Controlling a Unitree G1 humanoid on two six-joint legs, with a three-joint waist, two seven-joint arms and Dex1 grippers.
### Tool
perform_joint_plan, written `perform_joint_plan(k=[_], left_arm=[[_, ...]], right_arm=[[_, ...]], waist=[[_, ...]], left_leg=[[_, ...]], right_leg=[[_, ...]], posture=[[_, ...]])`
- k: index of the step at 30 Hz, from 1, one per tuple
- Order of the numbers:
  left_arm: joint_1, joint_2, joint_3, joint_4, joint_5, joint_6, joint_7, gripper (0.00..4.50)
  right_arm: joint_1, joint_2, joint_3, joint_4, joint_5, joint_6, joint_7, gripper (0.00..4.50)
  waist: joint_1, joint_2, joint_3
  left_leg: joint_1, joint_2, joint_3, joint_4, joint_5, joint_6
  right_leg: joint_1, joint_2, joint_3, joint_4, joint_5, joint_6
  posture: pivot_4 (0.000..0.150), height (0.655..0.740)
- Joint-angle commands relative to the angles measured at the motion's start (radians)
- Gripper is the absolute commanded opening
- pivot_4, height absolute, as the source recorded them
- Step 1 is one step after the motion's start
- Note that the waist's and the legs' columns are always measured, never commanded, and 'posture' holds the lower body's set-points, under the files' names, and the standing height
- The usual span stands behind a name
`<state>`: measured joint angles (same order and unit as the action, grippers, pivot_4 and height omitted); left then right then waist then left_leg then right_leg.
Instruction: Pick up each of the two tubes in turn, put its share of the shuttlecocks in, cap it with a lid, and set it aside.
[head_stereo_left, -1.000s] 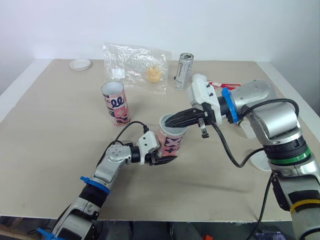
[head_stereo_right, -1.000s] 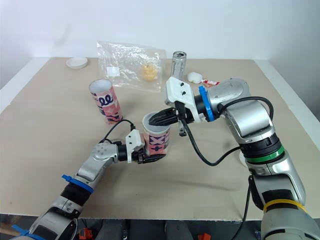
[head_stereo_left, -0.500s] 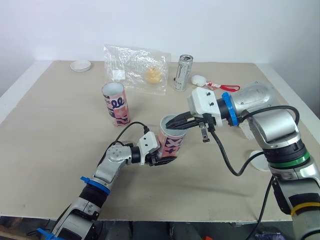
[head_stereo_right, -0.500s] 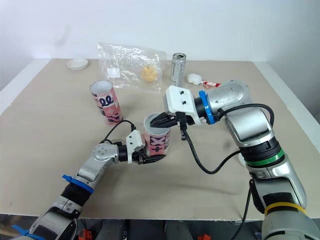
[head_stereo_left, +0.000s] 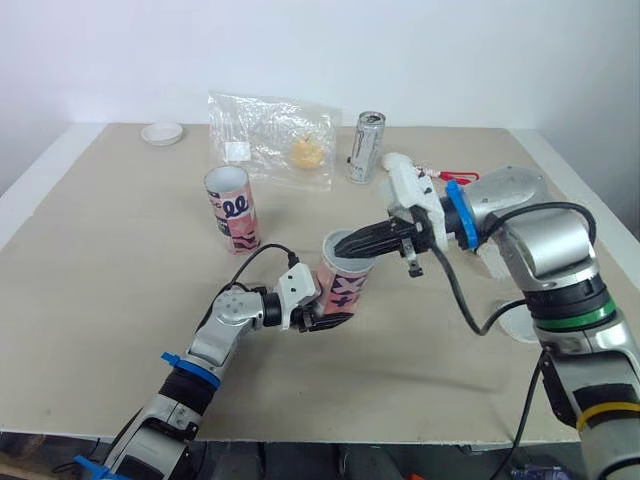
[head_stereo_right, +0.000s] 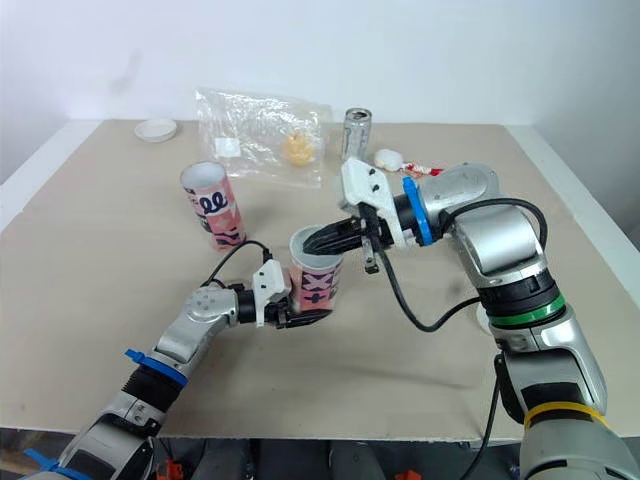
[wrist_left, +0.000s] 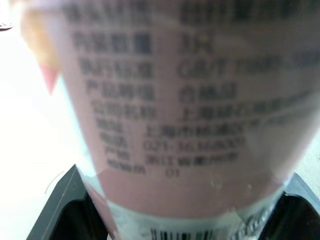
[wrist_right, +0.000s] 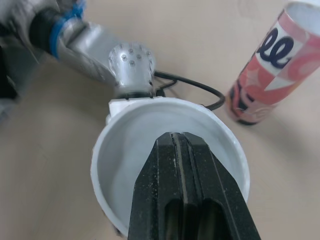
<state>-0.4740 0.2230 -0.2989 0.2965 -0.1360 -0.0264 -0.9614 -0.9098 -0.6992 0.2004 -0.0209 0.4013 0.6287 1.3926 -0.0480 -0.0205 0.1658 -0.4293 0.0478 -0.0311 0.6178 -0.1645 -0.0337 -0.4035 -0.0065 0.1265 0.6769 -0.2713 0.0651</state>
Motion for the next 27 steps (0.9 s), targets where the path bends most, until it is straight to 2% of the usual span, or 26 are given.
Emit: perform_joint_plan(k=[1,7,11,12,14,15,16,17,21,27], left_arm=[[0.025,0.021,0.005,0.007,0.012,0.007,0.001,3.02],[0.031,0.025,0.006,0.004,0.011,0.005,-0.003,3.02],[0.024,0.02,0.008,0.008,0.004,0.002,-0.007,3.02],[0.021,0.016,0.013,0.008,-0.003,0.001,-0.008,3.02],[0.018,0.011,0.019,0.008,-0.016,0.0,-0.013,3.72],[0.018,0.011,0.021,0.005,-0.021,-0.002,-0.018,3.88],[0.017,0.013,0.021,0.004,-0.024,-0.01,-0.025,4.33],[0.017,0.016,0.022,0.002,-0.027,-0.018,-0.031,4.5],[0.016,0.03,0.029,-0.011,-0.032,-0.045,-0.057,4.5],[0.031,0.063,0.048,-0.053,-0.053,-0.065,-0.091,4.5]], right_arm=[[-0.002,-0.052,-0.205,0.024,0.134,0.085,-0.025,0.16],[0.171,-0.105,-0.357,-0.03,0.198,0.074,-0.071,0.16],[0.382,-0.11,-0.396,-0.092,0.16,-0.035,-0.102,0.16],[0.449,-0.106,-0.396,-0.106,0.143,-0.083,-0.104,0.52],[0.531,-0.093,-0.394,-0.122,0.12,-0.156,-0.116,1.01],[0.559,-0.085,-0.392,-0.125,0.114,-0.189,-0.121,1.41],[0.585,-0.072,-0.388,-0.125,0.104,-0.222,-0.132,1.86],[0.61,-0.061,-0.383,-0.127,0.101,-0.244,-0.137,2.44],[0.682,-0.028,-0.342,-0.119,0.087,-0.309,-0.134,4.48],[0.653,0.041,-0.253,-0.04,0.034,-0.408,-0.142,4.48]], waist=[[0.0,0.0,0.001],[0.0,0.0,0.001],[0.0,0.001,0.001],[-0.001,0.001,0.002],[-0.001,0.001,0.002],[-0.002,0.001,0.002],[-0.003,0.002,0.002],[-0.004,0.002,0.002],[-0.003,0.002,0.002],[-0.004,0.002,0.003]], left_leg=[[-0.002,0.0,0.0,0.0,0.0,0.0],[-0.003,0.0,-0.002,-0.001,-0.003,0.001],[-0.002,0.0,-0.001,-0.001,-0.003,0.001],[-0.002,0.0,-0.001,-0.001,-0.003,0.001],[-0.002,-0.001,0.0,0.0,-0.003,0.001],[-0.002,-0.001,0.0,0.0,-0.003,0.001],[-0.002,-0.001,0.0,0.0,-0.003,0.001],[-0.002,-0.001,0.0,0.0,-0.003,0.001],[-0.002,-0.001,0.0,0.0,-0.003,0.001],[-0.002,-0.001,0.0,0.0,-0.003,0.001]], right_leg=[[-0.001,0.0,0.0,0.0,0.0,0.001],[-0.001,0.0,-0.001,-0.001,-0.001,0.004],[-0.002,0.001,0.0,-0.001,-0.001,0.005],[-0.001,0.001,0.0,-0.001,-0.001,0.005],[-0.001,0.001,0.001,-0.001,0.0,0.006],[-0.001,0.001,0.001,-0.001,0.0,0.006],[-0.002,0.001,0.001,-0.001,0.0,0.006],[-0.002,0.001,0.002,-0.001,0.0,0.007],[-0.001,0.001,0.001,-0.001,0.0,0.006],[-0.002,0.001,0.001,-0.001,0.0,0.006]], posture=[[0.15,0.74],[0.15,0.74],[0.15,0.74],[0.15,0.74],[0.15,0.74],[0.15,0.74],[0.15,0.74],[0.15,0.74],[0.15,0.74],[0.15,0.74]])
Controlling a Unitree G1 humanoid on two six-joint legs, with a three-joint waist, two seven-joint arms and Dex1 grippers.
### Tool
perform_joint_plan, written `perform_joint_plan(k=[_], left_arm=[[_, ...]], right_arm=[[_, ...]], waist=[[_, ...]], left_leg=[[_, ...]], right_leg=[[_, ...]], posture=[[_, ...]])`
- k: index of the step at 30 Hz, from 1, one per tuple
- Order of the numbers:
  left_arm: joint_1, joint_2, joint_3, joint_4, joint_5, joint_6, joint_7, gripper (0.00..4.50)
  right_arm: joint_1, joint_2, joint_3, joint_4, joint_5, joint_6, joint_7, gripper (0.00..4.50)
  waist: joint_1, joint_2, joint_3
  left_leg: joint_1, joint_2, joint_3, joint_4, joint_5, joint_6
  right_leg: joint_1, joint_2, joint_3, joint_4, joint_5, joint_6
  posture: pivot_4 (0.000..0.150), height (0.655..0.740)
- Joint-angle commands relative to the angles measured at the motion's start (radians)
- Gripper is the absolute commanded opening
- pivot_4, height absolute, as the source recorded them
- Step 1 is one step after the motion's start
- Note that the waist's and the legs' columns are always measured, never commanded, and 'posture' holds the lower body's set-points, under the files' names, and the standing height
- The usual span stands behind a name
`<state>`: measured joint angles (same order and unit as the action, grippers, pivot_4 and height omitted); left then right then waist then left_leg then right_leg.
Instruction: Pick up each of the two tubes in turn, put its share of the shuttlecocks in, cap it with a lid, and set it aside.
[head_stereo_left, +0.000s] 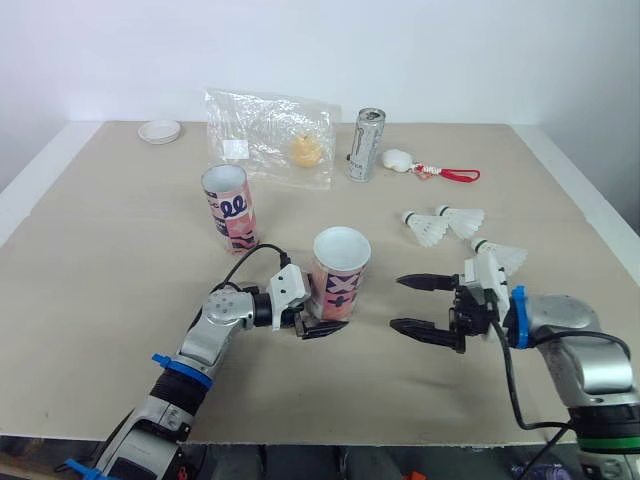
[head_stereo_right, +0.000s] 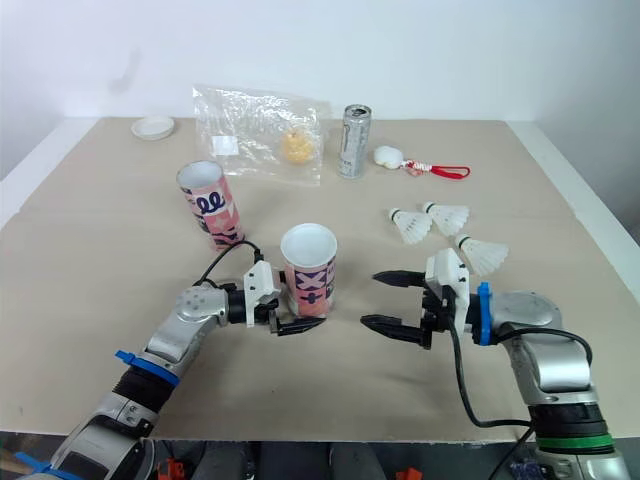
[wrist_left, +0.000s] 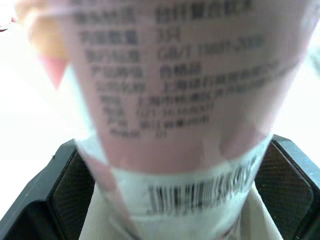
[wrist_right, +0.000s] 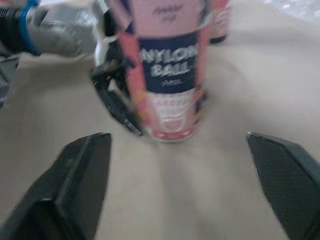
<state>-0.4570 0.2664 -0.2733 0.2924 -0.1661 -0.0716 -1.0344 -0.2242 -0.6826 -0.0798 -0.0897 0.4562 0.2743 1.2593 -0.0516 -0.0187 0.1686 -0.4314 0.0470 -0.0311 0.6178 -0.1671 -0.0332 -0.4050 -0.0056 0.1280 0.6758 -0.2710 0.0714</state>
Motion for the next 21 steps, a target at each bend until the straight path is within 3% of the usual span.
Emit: perform_joint_plan(k=[1,10,21], left_arm=[[0.018,0.027,0.027,-0.059,-0.028,-0.019,-0.022,4.5],[0.09,0.14,0.1,-0.192,-0.084,0.009,-0.051,4.5],[0.233,0.229,0.159,-0.422,-0.194,0.125,-0.037,4.5]], right_arm=[[-0.04,0.035,0.038,0.046,-0.028,-0.065,-0.009,4.48],[-0.144,0.108,0.118,0.243,-0.099,-0.2,0.007,4.48],[-0.215,0.18,0.196,0.356,-0.138,-0.298,0.069,4.48]], waist=[[-0.001,0.0,0.0],[0.003,-0.001,0.002],[0.003,-0.002,0.002]], left_leg=[[0.0,0.0,0.0,0.0,0.0,0.0],[0.0,0.0,0.0,0.0,0.0,0.0],[0.0,0.001,0.0,0.0,0.0,0.0]], right_leg=[[0.0,0.0,0.0,0.0,0.0,0.0],[0.0,0.0,0.0,0.0,-0.001,0.0],[0.0,0.0,0.0,0.0,0.0,-0.001]], posture=[[0.15,0.74],[0.15,0.74],[0.15,0.74]])
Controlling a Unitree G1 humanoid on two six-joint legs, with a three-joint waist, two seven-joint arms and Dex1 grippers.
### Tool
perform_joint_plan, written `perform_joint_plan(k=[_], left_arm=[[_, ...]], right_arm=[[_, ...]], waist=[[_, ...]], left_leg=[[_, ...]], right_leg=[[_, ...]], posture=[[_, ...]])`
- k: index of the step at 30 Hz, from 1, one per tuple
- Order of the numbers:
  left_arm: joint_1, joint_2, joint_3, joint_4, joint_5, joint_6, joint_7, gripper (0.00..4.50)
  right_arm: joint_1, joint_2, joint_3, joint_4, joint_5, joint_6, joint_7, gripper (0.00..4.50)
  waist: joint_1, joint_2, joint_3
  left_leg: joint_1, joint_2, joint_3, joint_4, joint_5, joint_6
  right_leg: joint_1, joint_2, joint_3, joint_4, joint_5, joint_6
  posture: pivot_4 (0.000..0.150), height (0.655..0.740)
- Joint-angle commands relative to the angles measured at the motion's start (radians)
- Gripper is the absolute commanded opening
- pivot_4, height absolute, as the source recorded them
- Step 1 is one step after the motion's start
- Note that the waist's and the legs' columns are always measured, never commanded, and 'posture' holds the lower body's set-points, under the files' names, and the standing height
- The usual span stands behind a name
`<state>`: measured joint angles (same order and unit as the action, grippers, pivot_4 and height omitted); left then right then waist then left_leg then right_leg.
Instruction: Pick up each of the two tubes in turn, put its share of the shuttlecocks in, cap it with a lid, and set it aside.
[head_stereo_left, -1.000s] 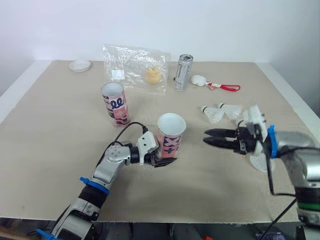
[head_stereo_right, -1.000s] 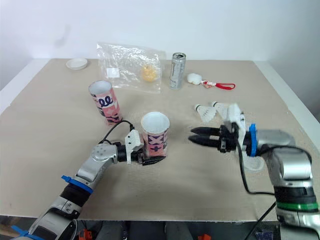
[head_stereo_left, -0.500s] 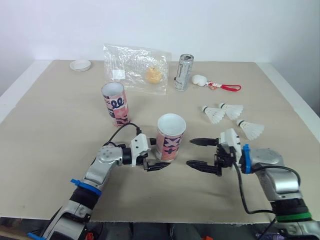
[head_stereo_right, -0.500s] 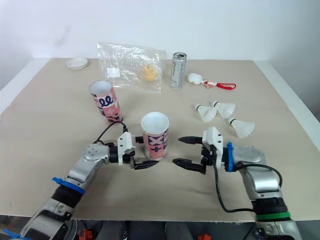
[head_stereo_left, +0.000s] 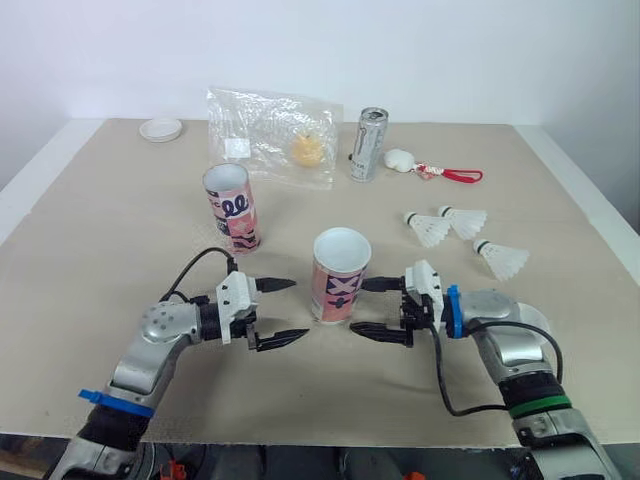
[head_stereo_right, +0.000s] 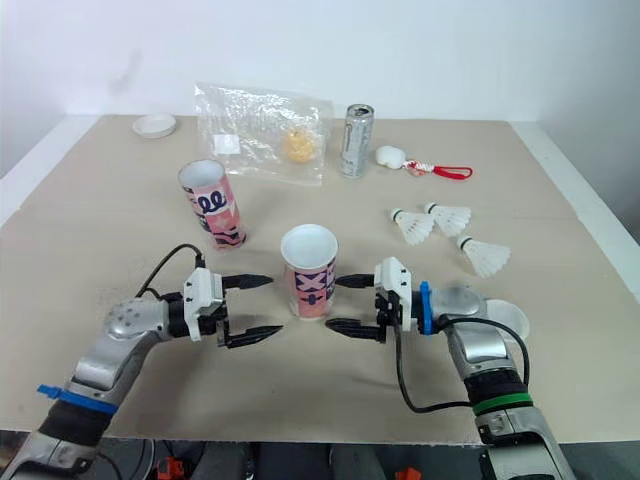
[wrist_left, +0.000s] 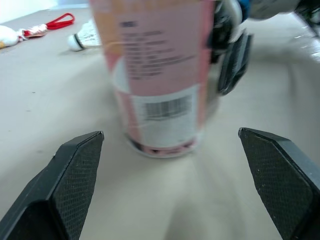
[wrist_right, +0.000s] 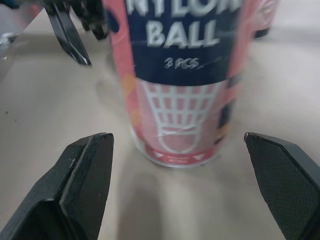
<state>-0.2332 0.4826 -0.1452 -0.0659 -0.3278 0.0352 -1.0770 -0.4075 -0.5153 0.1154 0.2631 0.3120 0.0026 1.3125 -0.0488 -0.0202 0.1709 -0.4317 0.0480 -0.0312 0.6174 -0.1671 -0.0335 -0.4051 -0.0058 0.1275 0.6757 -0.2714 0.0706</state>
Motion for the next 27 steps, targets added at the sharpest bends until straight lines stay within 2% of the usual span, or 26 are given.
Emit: perform_joint_plan(k=[1,27], left_arm=[[0.014,0.017,0.034,-0.073,-0.039,0.026,0.007,4.5],[0.046,0.018,0.034,-0.099,-0.04,0.041,0.021,4.5]], right_arm=[[-0.037,0.02,0.006,0.009,0.003,-0.033,0.017,4.48],[-0.126,0.159,0.096,0.132,-0.055,-0.077,0.039,4.48]], waist=[[0.0,0.0,0.0],[-0.001,0.0,0.0]], left_leg=[[0.0,0.0,0.0,0.0,0.0,0.0],[0.001,0.0,0.0,0.0,0.0,0.0]], right_leg=[[0.0,0.0,0.0,0.0,0.0,0.0],[0.0,0.0,0.0,0.0,0.001,-0.001]], posture=[[0.15,0.74],[0.15,0.74]])
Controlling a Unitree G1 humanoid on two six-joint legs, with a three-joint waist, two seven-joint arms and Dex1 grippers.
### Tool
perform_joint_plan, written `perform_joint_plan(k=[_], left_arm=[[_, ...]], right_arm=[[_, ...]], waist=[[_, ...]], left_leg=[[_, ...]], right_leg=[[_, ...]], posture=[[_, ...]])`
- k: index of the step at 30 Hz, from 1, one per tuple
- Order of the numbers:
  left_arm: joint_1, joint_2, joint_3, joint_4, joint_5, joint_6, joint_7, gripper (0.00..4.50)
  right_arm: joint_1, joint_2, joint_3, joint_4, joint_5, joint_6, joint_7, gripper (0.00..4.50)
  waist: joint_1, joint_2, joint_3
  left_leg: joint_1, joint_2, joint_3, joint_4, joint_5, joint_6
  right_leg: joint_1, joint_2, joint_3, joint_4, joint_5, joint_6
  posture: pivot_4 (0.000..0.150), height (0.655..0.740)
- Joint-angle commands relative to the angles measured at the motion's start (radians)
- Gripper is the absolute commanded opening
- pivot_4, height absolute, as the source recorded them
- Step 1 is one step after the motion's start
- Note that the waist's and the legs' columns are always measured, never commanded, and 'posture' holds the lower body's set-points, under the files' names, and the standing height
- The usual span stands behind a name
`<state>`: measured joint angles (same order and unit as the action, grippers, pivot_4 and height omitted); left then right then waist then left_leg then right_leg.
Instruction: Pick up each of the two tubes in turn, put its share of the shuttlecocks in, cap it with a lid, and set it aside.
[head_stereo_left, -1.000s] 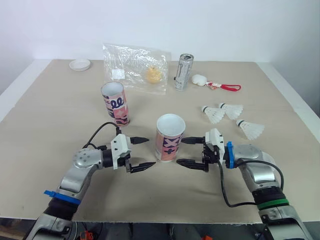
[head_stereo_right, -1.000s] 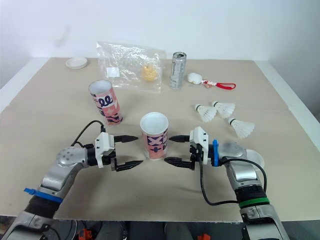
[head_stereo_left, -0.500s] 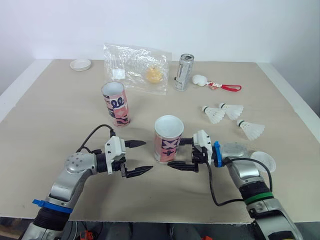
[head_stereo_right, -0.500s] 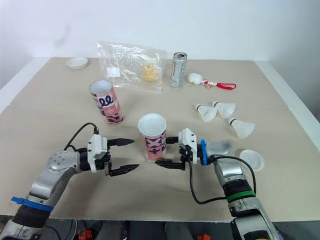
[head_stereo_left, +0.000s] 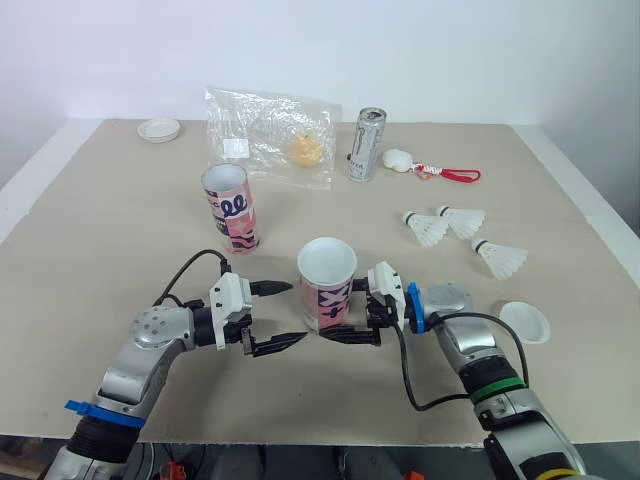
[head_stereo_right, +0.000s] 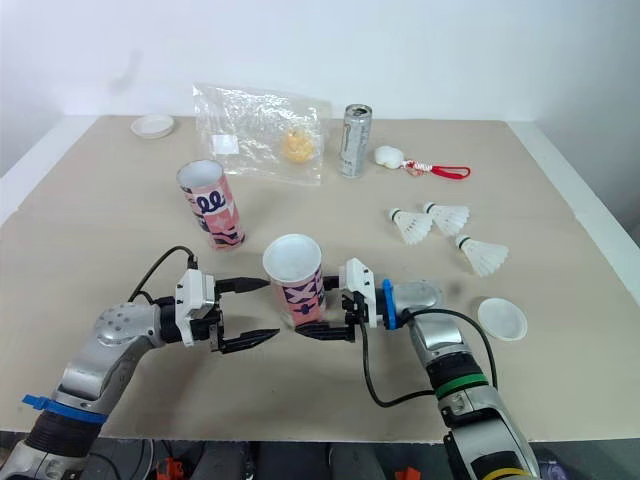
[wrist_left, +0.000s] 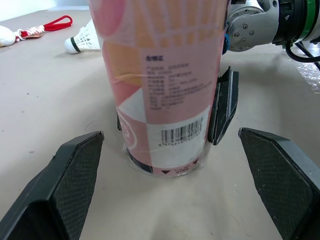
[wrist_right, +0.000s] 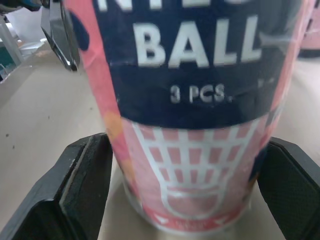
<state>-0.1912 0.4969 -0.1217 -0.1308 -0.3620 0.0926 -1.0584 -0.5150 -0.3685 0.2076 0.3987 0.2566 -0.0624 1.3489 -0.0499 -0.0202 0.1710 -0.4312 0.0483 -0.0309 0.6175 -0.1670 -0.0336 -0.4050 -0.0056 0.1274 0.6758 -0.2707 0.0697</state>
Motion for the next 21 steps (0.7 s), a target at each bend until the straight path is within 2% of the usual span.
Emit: perform_joint_plan(k=[1,21], left_arm=[[0.005,0.004,0.011,-0.034,-0.005,-0.016,0.004,4.5],[0.011,0.011,0.01,-0.034,0.007,-0.021,0.013,4.5]], right_arm=[[-0.019,0.016,0.006,-0.001,-0.001,-0.016,0.003,4.48],[-0.002,0.064,0.019,-0.011,-0.016,-0.025,-0.035,4.48]], waist=[[0.0,0.0,0.0],[0.0,0.0,0.0]], left_leg=[[0.0,0.0,0.0,0.0,0.0,0.0],[0.0,0.0,0.0,0.0,0.0,0.0]], right_leg=[[0.0,0.0,0.0,0.0,0.0,0.0],[0.0,0.0,0.0,0.0,0.0,0.0]], posture=[[0.15,0.74],[0.15,0.74]])
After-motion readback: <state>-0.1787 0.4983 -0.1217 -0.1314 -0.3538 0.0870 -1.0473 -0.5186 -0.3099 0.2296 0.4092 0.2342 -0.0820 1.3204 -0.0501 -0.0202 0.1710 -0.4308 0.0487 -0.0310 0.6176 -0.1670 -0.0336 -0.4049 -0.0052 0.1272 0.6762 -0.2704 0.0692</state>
